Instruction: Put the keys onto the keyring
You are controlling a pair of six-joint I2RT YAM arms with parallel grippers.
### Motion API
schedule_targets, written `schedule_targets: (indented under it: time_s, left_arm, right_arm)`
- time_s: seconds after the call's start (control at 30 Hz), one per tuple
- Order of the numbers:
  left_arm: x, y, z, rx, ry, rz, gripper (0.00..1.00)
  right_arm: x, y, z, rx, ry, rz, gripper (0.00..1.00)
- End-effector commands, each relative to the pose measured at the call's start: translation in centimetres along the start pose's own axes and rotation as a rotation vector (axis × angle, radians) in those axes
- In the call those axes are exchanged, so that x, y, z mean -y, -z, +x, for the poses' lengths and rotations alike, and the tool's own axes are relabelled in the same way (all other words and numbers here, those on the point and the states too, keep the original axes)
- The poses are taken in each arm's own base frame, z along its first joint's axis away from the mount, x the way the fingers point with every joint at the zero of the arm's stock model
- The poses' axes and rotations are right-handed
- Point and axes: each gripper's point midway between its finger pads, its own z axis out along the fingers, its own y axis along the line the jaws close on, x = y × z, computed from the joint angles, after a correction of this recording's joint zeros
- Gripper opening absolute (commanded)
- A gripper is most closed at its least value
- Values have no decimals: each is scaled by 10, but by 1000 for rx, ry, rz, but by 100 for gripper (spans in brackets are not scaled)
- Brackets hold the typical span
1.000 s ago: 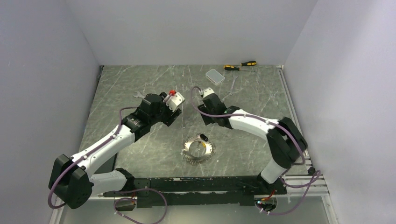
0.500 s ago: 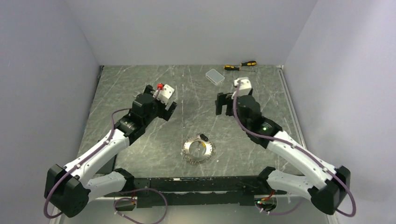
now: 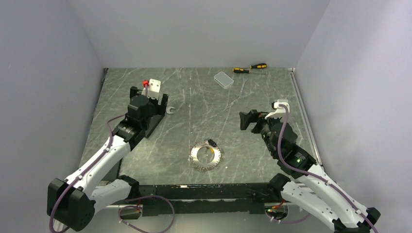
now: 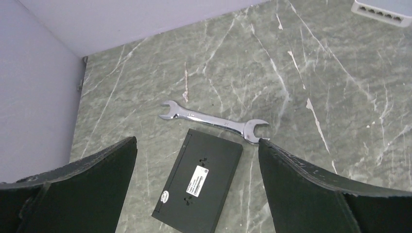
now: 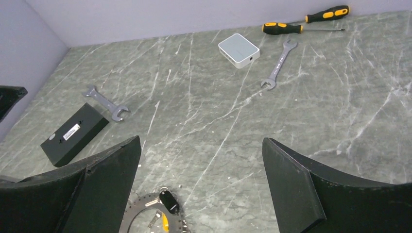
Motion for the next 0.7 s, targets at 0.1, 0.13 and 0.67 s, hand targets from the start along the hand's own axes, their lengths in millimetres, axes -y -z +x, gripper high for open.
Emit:
schedule_targets:
  time_s: [0.1, 0.13, 0.67]
  left_arm:
    - [-8, 1, -19, 73, 62, -37, 99]
    - [-8, 1, -19, 74, 62, -35, 99]
    - [-6, 1, -18, 72, 51, -17, 99]
  right_arm:
    - [11, 3, 3, 3, -15, 50, 100]
    - [11, 2, 3, 1, -15, 54, 100]
    - [-2, -13, 20, -78, -24, 35, 100]
